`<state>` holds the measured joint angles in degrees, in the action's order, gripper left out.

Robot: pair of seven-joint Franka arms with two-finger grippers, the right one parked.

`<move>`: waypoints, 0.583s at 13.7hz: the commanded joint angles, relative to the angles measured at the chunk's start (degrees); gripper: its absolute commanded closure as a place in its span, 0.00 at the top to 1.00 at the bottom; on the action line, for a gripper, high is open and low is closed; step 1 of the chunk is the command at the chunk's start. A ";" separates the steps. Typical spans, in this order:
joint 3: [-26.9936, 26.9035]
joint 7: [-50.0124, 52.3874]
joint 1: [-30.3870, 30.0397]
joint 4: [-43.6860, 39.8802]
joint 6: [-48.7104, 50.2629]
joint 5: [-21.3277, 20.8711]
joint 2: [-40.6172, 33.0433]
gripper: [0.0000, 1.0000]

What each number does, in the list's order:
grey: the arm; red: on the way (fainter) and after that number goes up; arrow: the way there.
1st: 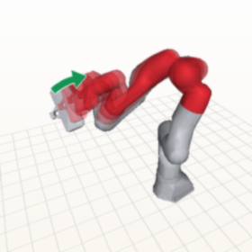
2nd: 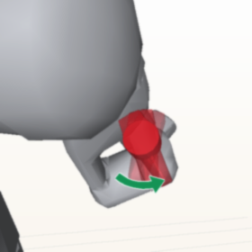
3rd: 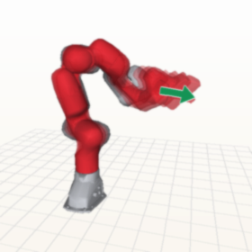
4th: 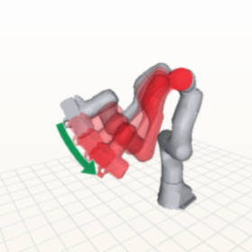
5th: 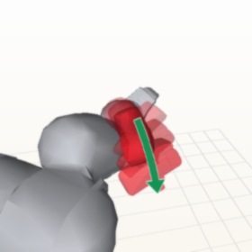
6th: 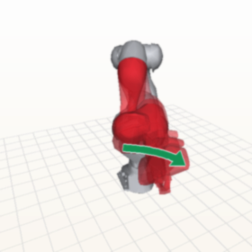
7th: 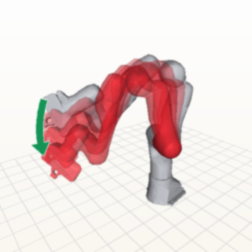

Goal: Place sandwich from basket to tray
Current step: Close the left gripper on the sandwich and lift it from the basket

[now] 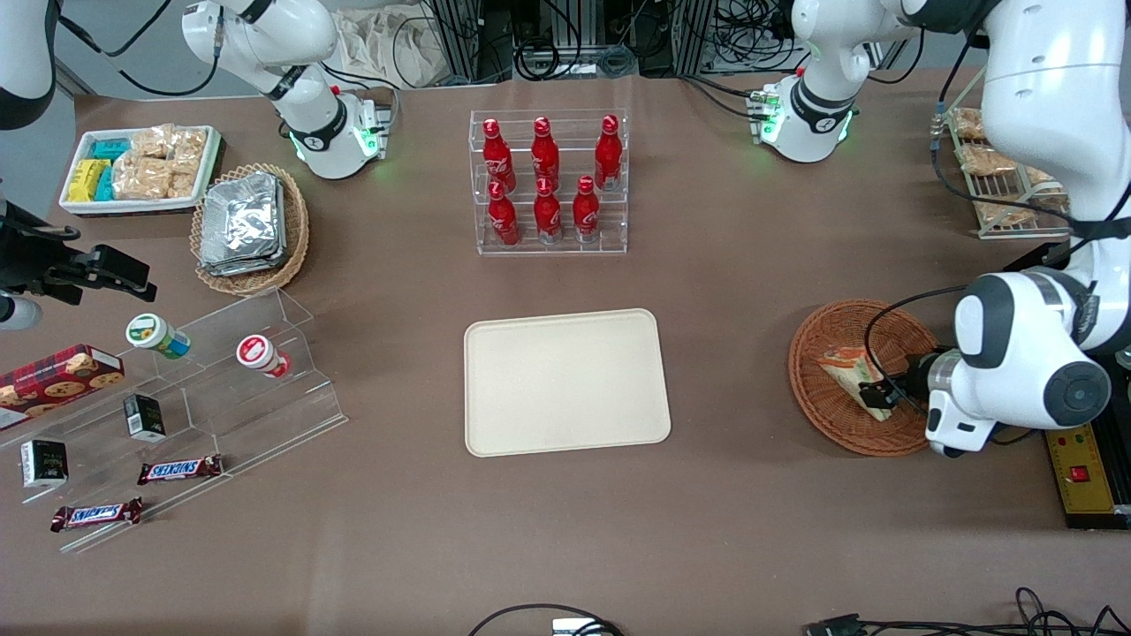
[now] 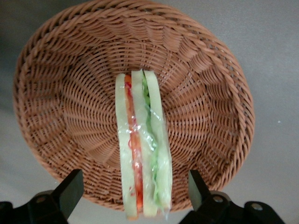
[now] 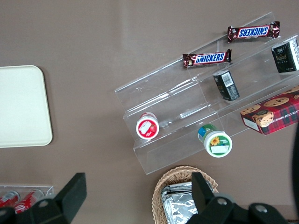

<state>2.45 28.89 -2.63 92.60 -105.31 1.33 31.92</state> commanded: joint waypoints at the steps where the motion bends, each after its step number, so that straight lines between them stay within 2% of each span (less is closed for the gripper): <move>1: 0.18 1.17 0.00 0.47 -2.60 -0.01 1.74 0.99; 8: 0.27 3.10 0.61 5.83 -8.23 0.43 2.97 0.99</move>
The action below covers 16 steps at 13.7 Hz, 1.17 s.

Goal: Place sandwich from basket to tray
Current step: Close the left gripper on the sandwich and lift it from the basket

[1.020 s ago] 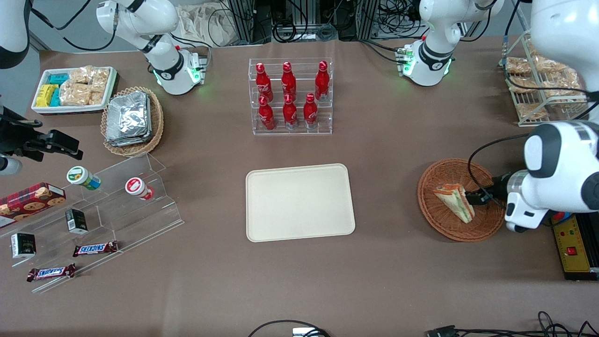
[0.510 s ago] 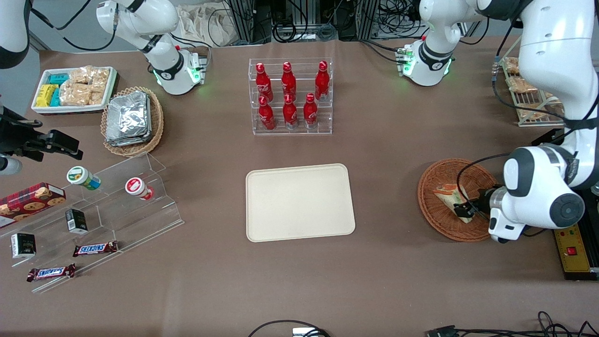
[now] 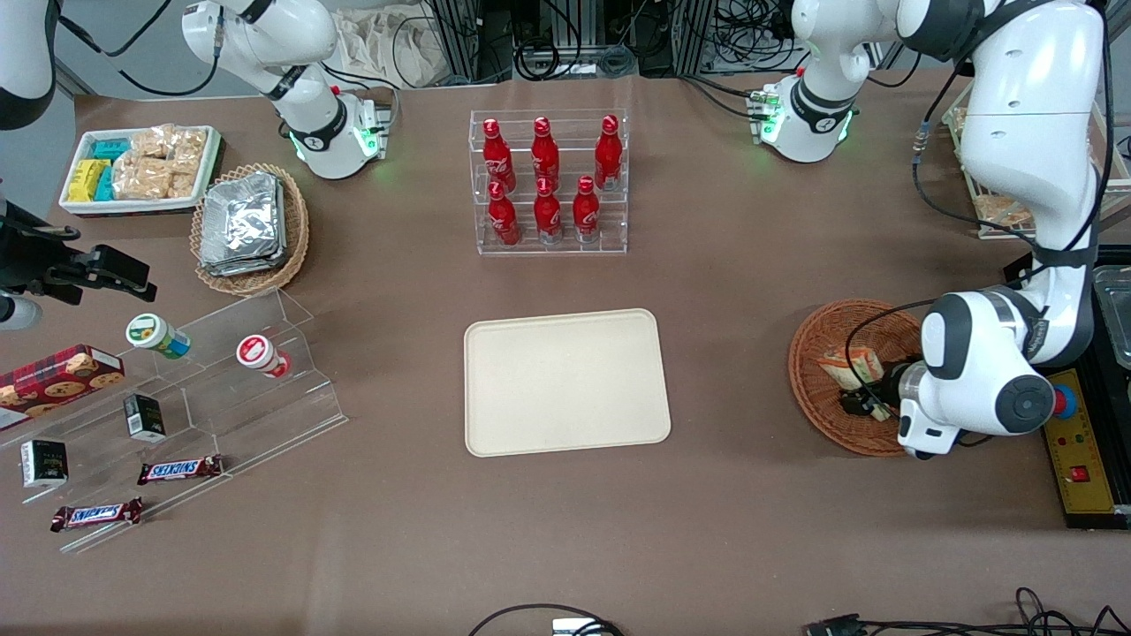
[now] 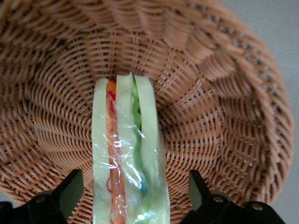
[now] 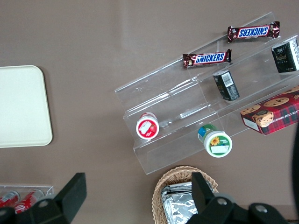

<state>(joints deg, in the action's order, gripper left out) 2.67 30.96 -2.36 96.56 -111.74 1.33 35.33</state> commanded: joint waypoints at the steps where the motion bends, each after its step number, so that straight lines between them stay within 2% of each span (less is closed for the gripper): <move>1: -0.03 1.03 0.33 2.75 -2.60 0.34 -0.52 0.99; 3: 0.05 1.03 0.33 3.46 -3.31 0.33 -0.61 0.98; 5: -0.03 0.94 0.42 5.47 -5.67 0.16 -1.05 0.82; 7: 0.05 0.94 0.42 6.45 -6.57 -0.02 -1.57 0.61; 9: 0.14 1.03 0.42 6.45 -5.43 -0.02 -2.89 0.50; 14: 2.06 0.51 0.60 4.35 4.93 0.34 -10.88 0.50; 16: 4.61 -0.20 0.69 3.91 7.14 0.25 -14.39 0.57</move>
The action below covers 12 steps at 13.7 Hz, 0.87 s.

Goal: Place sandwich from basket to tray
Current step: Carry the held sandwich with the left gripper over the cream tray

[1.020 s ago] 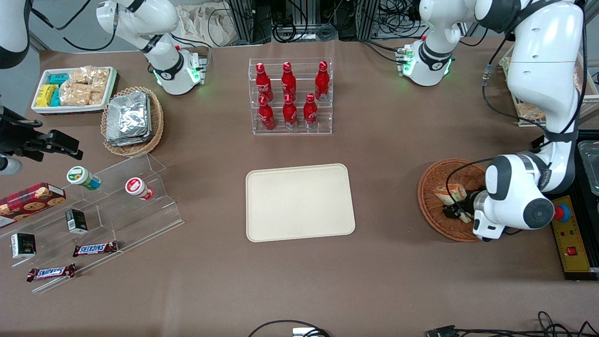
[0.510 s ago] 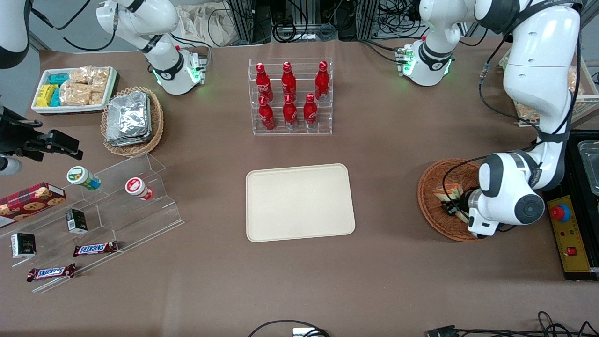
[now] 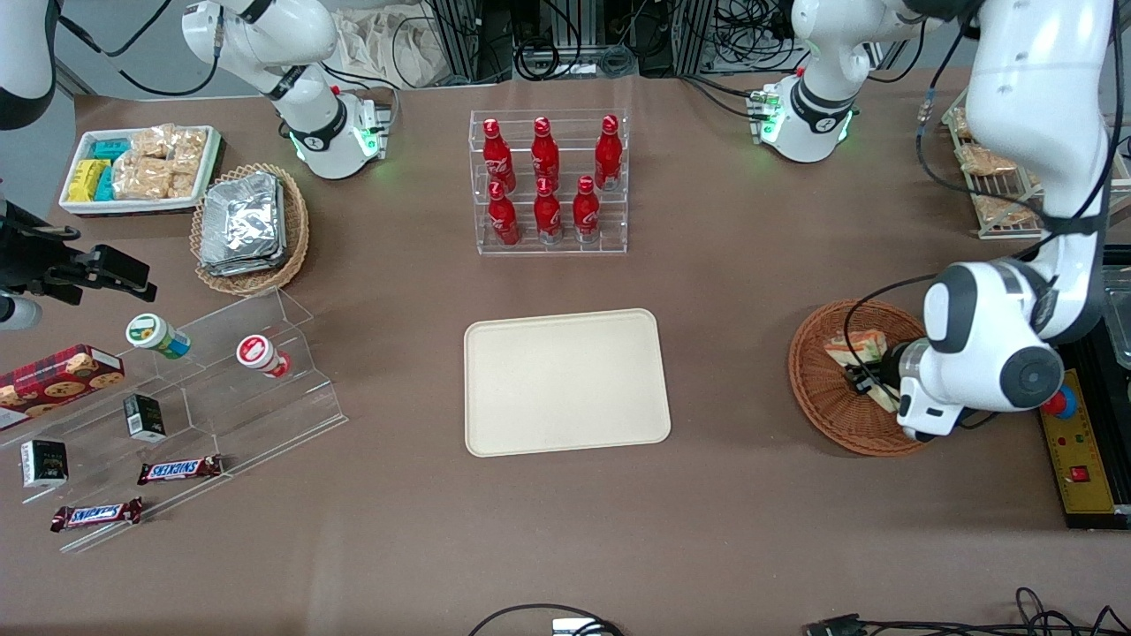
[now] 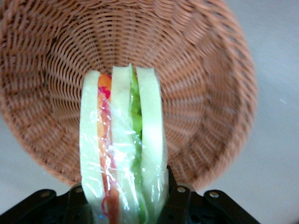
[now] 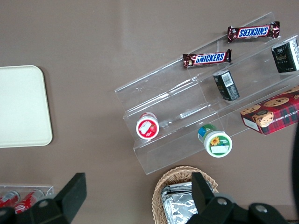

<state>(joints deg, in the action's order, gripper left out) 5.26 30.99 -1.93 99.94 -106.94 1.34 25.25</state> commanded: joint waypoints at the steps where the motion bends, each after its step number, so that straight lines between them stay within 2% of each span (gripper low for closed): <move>1: 4.03 -0.23 0.26 0.00 3.48 0.16 -5.11 0.56; 5: 12.21 0.90 0.26 -1.50 4.11 0.33 -5.21 0.53; 7: 15.64 1.79 0.35 -2.29 3.93 0.07 -5.03 0.33; 12: 20.83 2.23 0.44 -4.22 3.85 0.33 -4.77 0.32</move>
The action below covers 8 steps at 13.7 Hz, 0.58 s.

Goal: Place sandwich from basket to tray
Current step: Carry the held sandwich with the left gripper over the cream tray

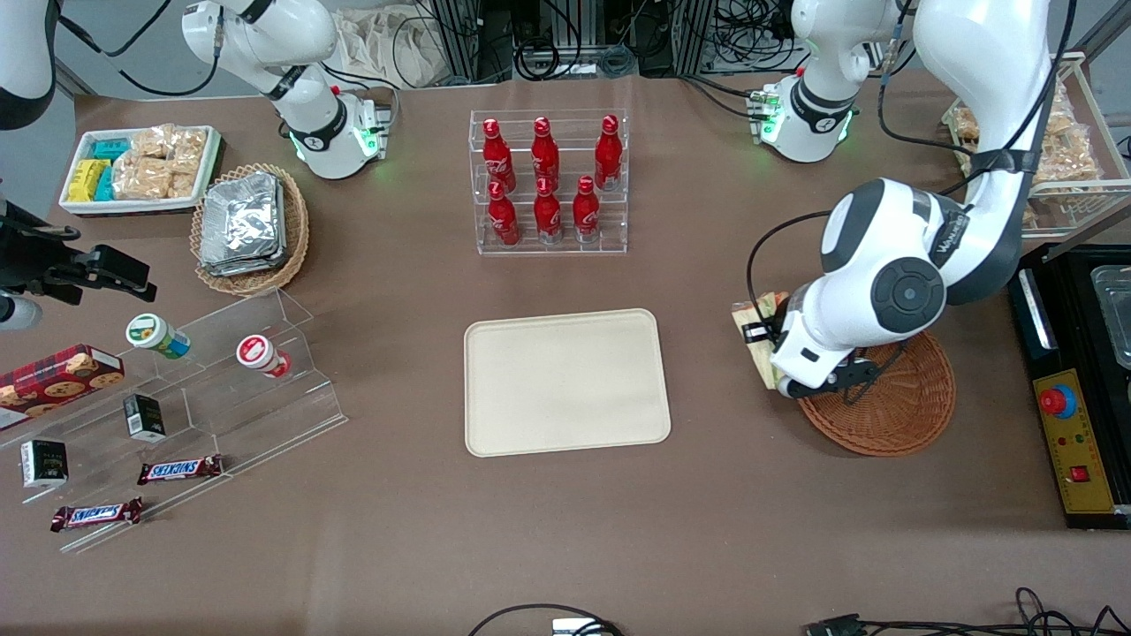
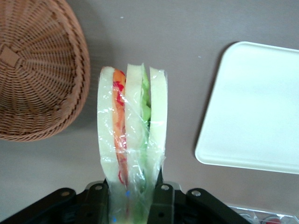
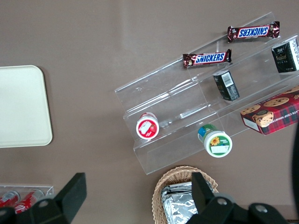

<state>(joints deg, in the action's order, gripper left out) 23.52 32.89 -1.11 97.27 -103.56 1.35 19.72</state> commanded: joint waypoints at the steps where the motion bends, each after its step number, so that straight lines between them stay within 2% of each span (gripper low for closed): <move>1: 4.06 0.33 -0.47 -1.64 0.37 0.23 1.02 0.33; 5: 9.34 0.95 -0.38 -4.89 -1.64 -0.29 5.84 0.34; 8: 12.15 1.29 -0.29 -5.86 -4.01 -3.28 10.06 0.34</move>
<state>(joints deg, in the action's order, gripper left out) 33.55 33.19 -1.03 94.31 -106.92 0.32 25.79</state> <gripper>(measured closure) 0.661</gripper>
